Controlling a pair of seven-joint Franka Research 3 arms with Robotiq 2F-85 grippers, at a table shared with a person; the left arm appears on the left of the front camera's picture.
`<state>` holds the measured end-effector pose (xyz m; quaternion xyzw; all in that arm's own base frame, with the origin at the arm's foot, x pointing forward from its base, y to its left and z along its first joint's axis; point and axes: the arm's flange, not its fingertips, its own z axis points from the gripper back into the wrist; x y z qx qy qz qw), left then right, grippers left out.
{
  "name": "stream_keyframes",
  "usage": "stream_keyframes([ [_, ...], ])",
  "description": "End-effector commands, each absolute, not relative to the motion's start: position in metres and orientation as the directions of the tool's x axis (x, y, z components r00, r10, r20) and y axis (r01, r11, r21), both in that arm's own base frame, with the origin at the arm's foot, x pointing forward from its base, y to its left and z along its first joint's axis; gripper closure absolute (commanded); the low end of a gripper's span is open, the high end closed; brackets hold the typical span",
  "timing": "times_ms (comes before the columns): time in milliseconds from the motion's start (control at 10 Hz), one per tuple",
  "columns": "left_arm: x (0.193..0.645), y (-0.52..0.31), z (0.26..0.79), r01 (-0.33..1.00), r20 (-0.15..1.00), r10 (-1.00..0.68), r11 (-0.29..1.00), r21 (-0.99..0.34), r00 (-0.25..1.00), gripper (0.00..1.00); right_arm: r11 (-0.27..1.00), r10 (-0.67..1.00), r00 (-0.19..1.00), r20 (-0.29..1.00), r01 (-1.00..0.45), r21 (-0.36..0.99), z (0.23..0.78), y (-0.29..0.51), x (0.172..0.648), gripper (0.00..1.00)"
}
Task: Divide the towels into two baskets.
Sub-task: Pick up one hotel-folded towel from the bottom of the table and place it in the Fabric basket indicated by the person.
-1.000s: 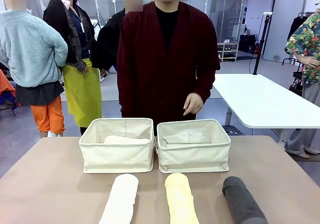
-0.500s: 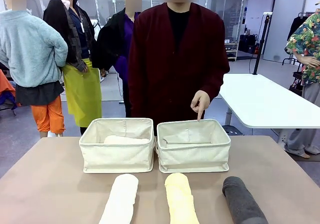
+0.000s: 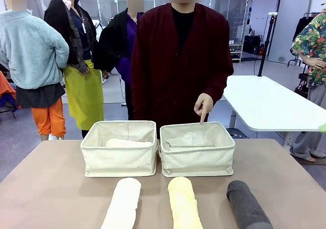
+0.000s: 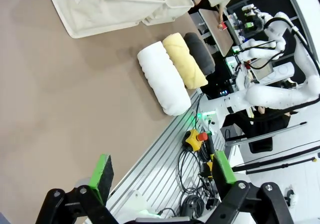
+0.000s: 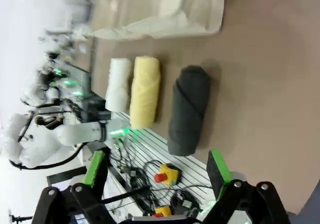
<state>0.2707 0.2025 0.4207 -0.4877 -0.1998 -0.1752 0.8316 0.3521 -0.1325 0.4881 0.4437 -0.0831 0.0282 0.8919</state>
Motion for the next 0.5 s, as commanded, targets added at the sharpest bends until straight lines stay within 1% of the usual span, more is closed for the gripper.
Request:
stream_keyframes([
  [0,0.267,0.204,0.424,0.491,0.507,-0.103,0.468,-0.735,0.856,0.00,0.720,0.026,0.995,0.092,-0.082,0.689,0.468,-0.065,0.360,0.00],
  [100,0.267,0.204,0.424,0.491,0.507,-0.103,0.468,-0.735,0.856,0.00,0.734,-0.001,0.998,0.060,-0.040,0.678,0.457,-0.040,0.361,0.00],
  [300,0.267,0.204,0.424,0.491,0.507,-0.103,0.468,-0.735,0.856,0.00,0.774,-0.023,0.999,0.039,-0.006,0.633,0.430,-0.004,0.361,0.00],
  [400,0.267,0.204,0.424,0.491,0.507,-0.103,0.468,-0.735,0.856,0.00,0.830,-0.054,0.997,0.053,0.015,0.558,0.413,0.010,0.362,0.00],
])
